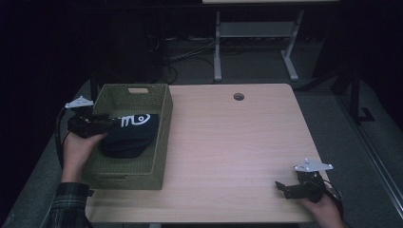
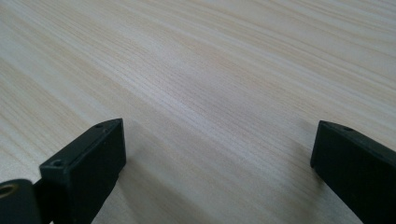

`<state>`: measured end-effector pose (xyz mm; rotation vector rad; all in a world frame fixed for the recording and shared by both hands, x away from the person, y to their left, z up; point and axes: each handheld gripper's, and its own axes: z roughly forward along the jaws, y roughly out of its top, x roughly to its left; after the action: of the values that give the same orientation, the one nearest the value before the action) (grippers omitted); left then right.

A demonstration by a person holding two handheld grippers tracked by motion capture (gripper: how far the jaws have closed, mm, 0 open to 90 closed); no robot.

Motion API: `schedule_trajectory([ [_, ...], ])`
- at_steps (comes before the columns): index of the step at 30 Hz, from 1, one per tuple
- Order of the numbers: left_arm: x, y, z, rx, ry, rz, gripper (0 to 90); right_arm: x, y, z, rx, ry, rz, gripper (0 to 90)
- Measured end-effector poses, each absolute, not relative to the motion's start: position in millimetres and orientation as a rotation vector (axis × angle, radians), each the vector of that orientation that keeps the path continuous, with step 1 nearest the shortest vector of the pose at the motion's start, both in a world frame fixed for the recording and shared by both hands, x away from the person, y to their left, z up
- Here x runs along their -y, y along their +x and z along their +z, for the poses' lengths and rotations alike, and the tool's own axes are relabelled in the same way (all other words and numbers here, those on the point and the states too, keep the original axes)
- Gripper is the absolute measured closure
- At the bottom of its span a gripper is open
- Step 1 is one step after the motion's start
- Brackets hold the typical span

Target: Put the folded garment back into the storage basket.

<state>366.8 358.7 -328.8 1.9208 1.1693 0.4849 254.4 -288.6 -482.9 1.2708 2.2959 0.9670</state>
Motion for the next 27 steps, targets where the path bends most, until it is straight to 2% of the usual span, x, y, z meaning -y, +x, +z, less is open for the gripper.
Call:
schedule_trajectory([
  [11, -331.5, 356.2, -325.9, -1.15, 1.912, 0.497, 17.8, 288.6, 254.3, -482.8, -2.297, 1.27, 0.969, 3.0],
  [27, -257.0, 328.0, -327.4, -1.009, 1.937, 0.475, 16.4, 288.6, 254.3, -482.8, -2.298, 1.269, 0.967, 3.0],
])
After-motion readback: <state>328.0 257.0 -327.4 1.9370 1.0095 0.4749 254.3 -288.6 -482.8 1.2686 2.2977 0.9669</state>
